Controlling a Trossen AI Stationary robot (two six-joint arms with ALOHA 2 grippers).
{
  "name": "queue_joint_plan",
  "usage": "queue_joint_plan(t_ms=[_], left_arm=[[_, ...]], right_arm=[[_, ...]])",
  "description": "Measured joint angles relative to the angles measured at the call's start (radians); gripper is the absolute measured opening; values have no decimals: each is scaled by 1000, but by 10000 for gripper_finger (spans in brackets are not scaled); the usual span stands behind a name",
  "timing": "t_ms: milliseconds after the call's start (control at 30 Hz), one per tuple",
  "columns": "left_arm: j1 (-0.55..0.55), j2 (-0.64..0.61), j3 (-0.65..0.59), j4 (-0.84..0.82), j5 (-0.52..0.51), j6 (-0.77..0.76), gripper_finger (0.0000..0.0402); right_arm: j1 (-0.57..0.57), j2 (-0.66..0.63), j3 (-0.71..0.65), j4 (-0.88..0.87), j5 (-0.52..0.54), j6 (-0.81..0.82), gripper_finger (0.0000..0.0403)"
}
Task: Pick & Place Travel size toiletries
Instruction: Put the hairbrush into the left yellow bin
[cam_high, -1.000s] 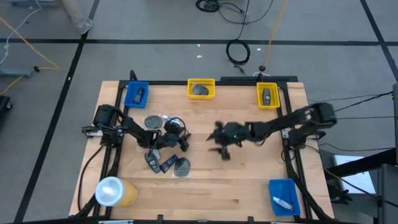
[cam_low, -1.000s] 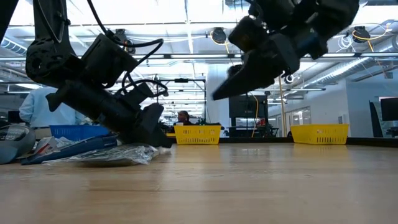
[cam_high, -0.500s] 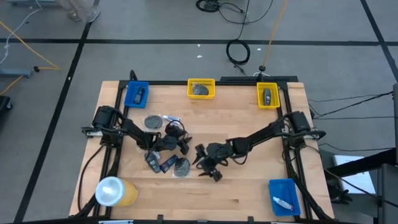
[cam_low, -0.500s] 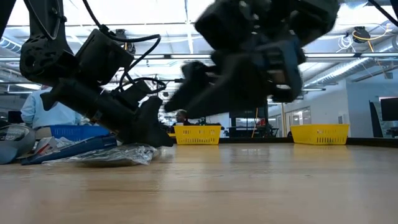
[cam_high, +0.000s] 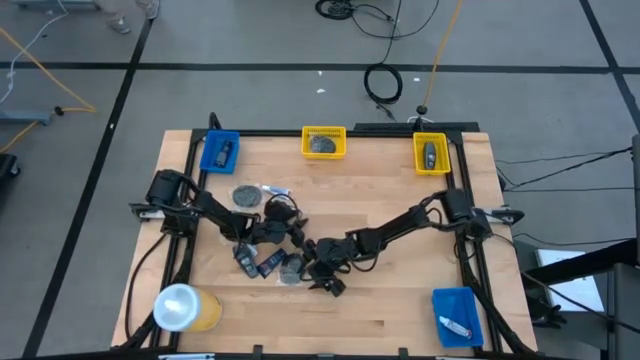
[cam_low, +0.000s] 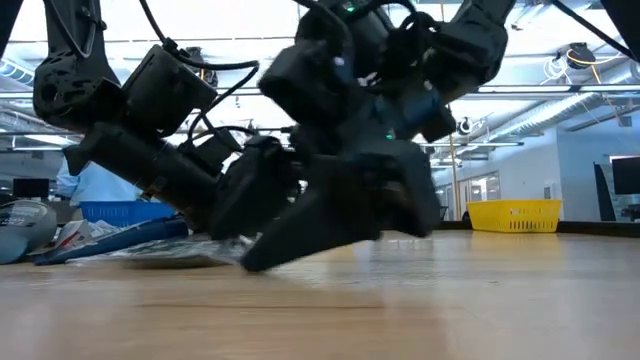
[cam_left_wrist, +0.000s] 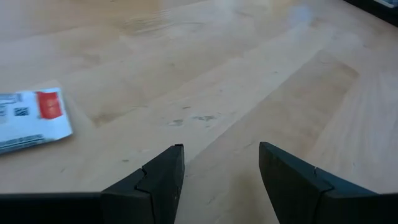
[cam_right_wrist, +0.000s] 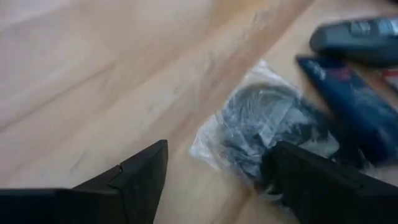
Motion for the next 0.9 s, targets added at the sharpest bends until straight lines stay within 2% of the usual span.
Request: queue_joint_plan(t_ms=[100,200,333,500,700,833,900], left_arm=[[-1,0,0,-33,-29,-39,211],[0,-1,0,-67,-55,-87,211],[5,-1,0,-80,-65,-102,211],[5,0,-1,-86,-67,-101,211],[-11,3,-5,-52,-68,-28,211],[-28,-17,-6,-53,-89,17,211],[-43,-40,-9,-66,-105,43,211]], right_arm=[[-1,29,17,17,22,7,269],[1,33,24,11,92,-1,257],[2,43,24,-16,145,-15,227],[2,44,24,-20,187,-17,155],[12,40,24,-37,353,-20,58],[35,6,22,-90,360,-25,13],[46,-14,21,-132,359,-22,4]])
